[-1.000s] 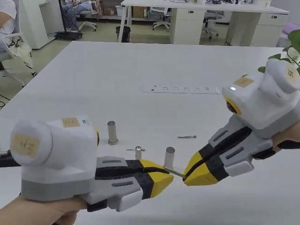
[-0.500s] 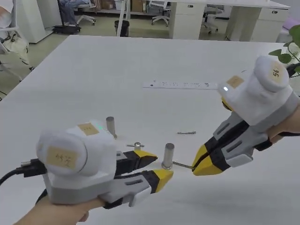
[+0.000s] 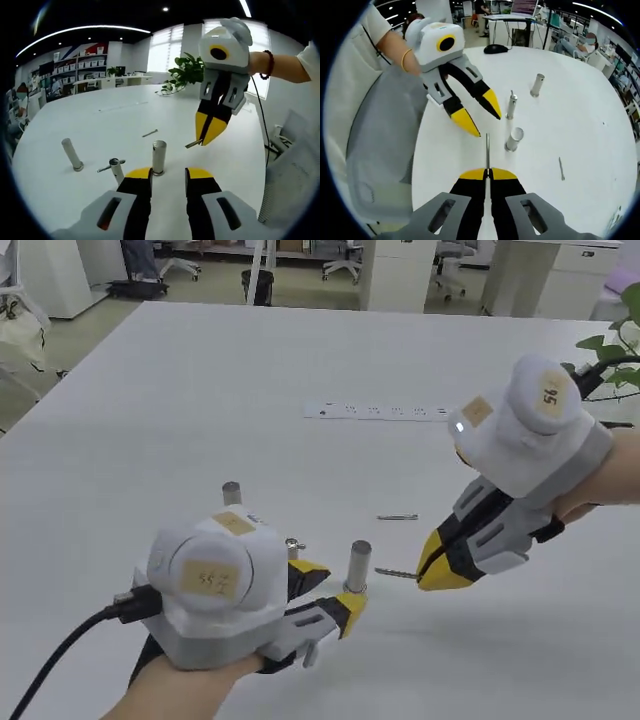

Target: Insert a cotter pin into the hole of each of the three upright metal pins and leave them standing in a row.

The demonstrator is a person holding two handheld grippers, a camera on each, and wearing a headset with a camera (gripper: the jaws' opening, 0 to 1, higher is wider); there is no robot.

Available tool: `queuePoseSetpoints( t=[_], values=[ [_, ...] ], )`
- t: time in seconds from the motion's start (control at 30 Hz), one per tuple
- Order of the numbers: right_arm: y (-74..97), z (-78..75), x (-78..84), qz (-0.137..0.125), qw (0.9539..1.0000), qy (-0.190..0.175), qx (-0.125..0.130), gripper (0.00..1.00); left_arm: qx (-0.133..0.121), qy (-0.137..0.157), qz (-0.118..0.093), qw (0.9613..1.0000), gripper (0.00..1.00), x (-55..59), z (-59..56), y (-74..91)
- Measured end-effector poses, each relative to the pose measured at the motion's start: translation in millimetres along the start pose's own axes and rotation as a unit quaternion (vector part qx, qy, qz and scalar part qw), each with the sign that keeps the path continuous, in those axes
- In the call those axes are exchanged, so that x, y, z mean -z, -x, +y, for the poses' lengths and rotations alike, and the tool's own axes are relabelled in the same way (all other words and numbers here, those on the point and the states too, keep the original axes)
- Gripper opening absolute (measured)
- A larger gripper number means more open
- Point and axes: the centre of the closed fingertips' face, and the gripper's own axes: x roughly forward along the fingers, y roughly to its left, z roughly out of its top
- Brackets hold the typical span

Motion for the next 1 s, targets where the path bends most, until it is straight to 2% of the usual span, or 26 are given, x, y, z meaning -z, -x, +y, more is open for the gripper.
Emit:
queuePoseSetpoints(
  t=[0.1,0.27,0.5,1.0],
  values=[
    [-1.6,-6.7,3.6,0.009,0.9999,-0.005,0.006,0.03,-0.014,0.006,0.004,0.9999,0.25,1.8,4.1,-6.2],
    [-4.9,-16.6,9.7,0.025,0.9995,-0.010,0.014,0.03,-0.022,0.014,0.004,0.9997,0.25,2.1,6.0,-15.2],
    [-8.5,-23.8,13.8,0.037,0.9992,-0.010,0.015,0.03,-0.038,0.024,0.005,0.9990,0.24,4.7,8.8,-28.7],
    [-13.2,-33.5,14.5,0.047,0.9987,-0.006,0.017,0.03,-0.046,0.031,0.006,0.9985,0.17,1.9,10.6,-40.5]
  ],
)
